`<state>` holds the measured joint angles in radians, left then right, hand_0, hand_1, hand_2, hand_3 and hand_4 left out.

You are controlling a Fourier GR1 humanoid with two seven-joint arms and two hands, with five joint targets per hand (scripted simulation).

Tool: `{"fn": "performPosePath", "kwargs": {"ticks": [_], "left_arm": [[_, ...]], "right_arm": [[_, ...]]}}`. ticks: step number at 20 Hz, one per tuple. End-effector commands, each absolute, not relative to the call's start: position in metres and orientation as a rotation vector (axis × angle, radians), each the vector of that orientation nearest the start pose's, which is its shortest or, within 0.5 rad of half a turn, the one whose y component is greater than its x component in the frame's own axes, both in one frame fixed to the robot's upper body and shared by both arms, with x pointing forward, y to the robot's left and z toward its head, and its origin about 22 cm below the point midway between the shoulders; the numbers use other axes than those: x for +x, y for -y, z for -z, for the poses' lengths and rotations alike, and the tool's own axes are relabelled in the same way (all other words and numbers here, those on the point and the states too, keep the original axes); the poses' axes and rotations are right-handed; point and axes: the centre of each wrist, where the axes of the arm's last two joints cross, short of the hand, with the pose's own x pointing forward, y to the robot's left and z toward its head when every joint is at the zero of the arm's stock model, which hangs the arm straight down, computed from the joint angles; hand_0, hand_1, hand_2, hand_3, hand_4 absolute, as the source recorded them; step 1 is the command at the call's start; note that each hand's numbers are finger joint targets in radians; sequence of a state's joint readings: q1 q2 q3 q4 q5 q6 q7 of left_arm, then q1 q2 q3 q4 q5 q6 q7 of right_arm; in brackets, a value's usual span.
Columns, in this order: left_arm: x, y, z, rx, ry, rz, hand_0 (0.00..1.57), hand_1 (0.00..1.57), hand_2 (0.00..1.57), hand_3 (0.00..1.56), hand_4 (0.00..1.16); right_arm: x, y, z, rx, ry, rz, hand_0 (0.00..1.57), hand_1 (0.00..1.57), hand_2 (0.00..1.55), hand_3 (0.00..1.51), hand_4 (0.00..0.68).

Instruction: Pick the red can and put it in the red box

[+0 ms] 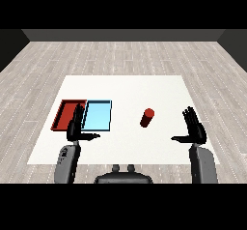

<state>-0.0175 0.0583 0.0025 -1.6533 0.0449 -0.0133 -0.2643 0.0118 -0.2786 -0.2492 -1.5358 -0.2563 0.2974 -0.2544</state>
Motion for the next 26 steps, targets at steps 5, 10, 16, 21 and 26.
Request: {"fn": "performPosePath", "kwargs": {"ticks": [5, 10, 16, 21, 26], "left_arm": [[0.26, -0.239, 0.002, -0.06, 2.053, -0.005, 0.0, 0.0, 0.0, 0.0, 0.0], [0.241, -0.257, -0.018, -0.062, 2.034, -0.002, 0.0, 0.0, 0.0, 0.0, 0.0], [0.25, -0.235, -0.006, -0.093, 2.049, 0.001, 0.0, 0.0, 0.0, 0.0, 0.0], [0.238, -0.245, -0.013, -0.085, 2.073, -0.025, 0.0, 0.0, 0.0, 0.0, 0.0], [0.23, -0.263, -0.02, -0.059, 2.067, -0.023, 0.0, 0.0, 0.0, 0.0, 0.0]], "right_arm": [[0.241, 0.386, -0.015, 0.066, 1.933, -0.045, 0.0, 0.0, 0.0, 0.0, 0.0], [0.237, 0.389, -0.004, 0.086, 1.93, -0.065, 0.0, 0.0, 0.0, 0.0, 0.0], [0.237, 0.384, -0.002, 0.078, 1.891, -0.059, 0.0, 0.0, 0.0, 0.0, 0.0], [0.26, 0.379, -0.01, 0.1, 1.89, -0.052, 0.0, 0.0, 0.0, 0.0, 0.0], [0.277, 0.352, -0.023, 0.122, 1.859, -0.041, 0.0, 0.0, 0.0, 0.0, 0.0]]}}
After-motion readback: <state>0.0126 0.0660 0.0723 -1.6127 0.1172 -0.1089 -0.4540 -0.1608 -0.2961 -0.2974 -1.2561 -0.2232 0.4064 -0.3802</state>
